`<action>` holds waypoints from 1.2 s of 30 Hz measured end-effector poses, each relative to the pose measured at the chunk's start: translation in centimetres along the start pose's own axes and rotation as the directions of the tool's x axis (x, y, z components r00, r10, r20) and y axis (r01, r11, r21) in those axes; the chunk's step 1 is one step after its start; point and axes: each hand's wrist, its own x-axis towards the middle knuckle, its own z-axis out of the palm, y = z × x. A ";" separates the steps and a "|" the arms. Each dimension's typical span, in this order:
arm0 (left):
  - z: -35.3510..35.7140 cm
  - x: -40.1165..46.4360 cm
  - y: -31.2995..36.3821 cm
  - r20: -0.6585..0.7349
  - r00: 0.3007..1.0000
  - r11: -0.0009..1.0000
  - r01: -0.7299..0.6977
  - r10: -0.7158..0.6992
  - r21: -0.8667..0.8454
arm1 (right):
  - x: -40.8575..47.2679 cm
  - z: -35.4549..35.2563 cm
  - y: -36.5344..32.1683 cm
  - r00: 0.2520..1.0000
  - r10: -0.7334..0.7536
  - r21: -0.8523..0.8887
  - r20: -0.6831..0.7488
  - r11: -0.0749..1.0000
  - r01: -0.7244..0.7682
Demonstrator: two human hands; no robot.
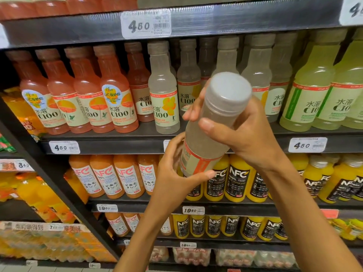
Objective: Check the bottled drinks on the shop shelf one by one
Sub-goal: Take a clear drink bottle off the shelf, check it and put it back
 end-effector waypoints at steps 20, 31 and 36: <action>2.4 -0.7 -0.6 -0.057 0.997 0.985 0.049 -0.059 -0.163 | 3.0 -0.3 1.4 0.868 0.440 0.175 -0.229 0.896 -0.408; 1.9 2.7 -1.1 -0.121 0.992 0.982 0.005 -0.028 -0.189 | 2.6 -0.5 3.3 0.893 0.362 0.169 -0.266 0.930 -0.327; 1.8 5.3 -1.5 -0.155 0.988 0.986 -0.019 -0.006 -0.163 | 4.5 -0.7 3.9 0.873 0.312 0.138 -0.376 0.950 -0.280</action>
